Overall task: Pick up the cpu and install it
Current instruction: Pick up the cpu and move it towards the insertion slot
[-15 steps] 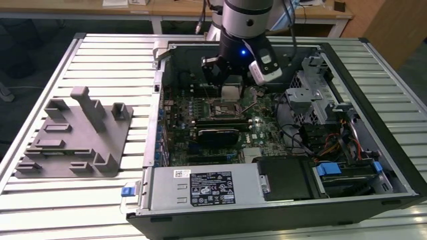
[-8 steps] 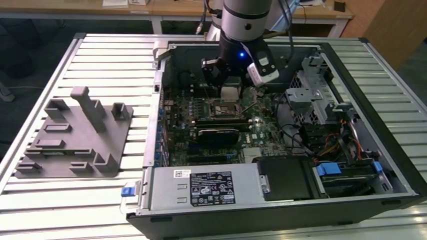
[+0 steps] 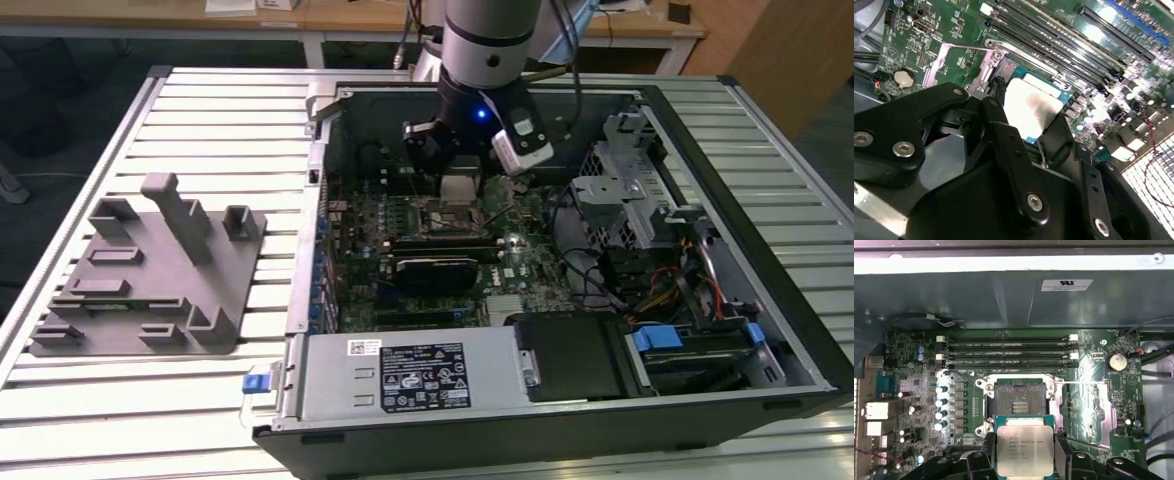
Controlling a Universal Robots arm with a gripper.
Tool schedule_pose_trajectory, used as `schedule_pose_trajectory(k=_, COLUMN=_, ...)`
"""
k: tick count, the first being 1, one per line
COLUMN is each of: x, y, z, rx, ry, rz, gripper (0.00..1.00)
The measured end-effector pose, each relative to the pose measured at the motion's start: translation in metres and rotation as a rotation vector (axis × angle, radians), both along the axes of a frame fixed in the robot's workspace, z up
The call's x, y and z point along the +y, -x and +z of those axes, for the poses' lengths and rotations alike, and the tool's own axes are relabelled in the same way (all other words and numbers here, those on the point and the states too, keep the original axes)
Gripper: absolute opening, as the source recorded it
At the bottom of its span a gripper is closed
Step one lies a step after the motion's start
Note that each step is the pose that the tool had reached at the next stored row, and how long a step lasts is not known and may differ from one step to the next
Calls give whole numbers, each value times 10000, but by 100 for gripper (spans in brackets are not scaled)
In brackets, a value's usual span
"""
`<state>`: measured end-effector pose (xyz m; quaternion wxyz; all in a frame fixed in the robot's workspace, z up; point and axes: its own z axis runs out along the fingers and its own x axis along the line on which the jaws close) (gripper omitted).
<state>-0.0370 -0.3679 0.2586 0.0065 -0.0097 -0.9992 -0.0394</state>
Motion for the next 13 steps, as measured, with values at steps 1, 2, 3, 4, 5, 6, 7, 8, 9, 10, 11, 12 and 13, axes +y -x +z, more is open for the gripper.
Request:
schedule_pose_trajectory(k=1, x=8, y=0, z=-13, rx=0, ry=1, rz=2, gripper=55)
schedule_pose_trajectory(k=2, x=16, y=0, z=-26, rx=0, ry=0, rz=2, gripper=55)
schedule_pose_trajectory(k=3, x=24, y=-1, z=-37, rx=-1, ry=-1, rz=3, gripper=55)
schedule_pose_trajectory(k=4, x=35, y=-1, z=-47, rx=-1, ry=-2, rz=2, gripper=55)
schedule_pose_trajectory(k=5, x=46, y=-2, z=-56, rx=-1, ry=-1, rz=2, gripper=55)
schedule_pose_trajectory(k=6, x=53, y=-2, z=-67, rx=-1, ry=-2, rz=2, gripper=55)
schedule_pose_trajectory(k=7, x=56, y=-3, z=-82, rx=-1, ry=-1, rz=3, gripper=55)
schedule_pose_trajectory(k=8, x=59, y=-3, z=-99, rx=0, ry=0, rz=4, gripper=55)
schedule_pose_trajectory(k=9, x=61, y=-3, z=-117, rx=0, ry=0, rz=3, gripper=55)
schedule_pose_trajectory(k=10, x=62, y=-3, z=-134, rx=0, ry=0, rz=3, gripper=55)
schedule_pose_trajectory(k=11, x=63, y=-3, z=-153, rx=0, ry=-1, rz=2, gripper=55)
schedule_pose_trajectory(k=12, x=63, y=-3, z=-170, rx=0, ry=-2, rz=3, gripper=55)
schedule_pose_trajectory(k=13, x=63, y=-3, z=-183, rx=0, ry=-1, rz=3, gripper=55)
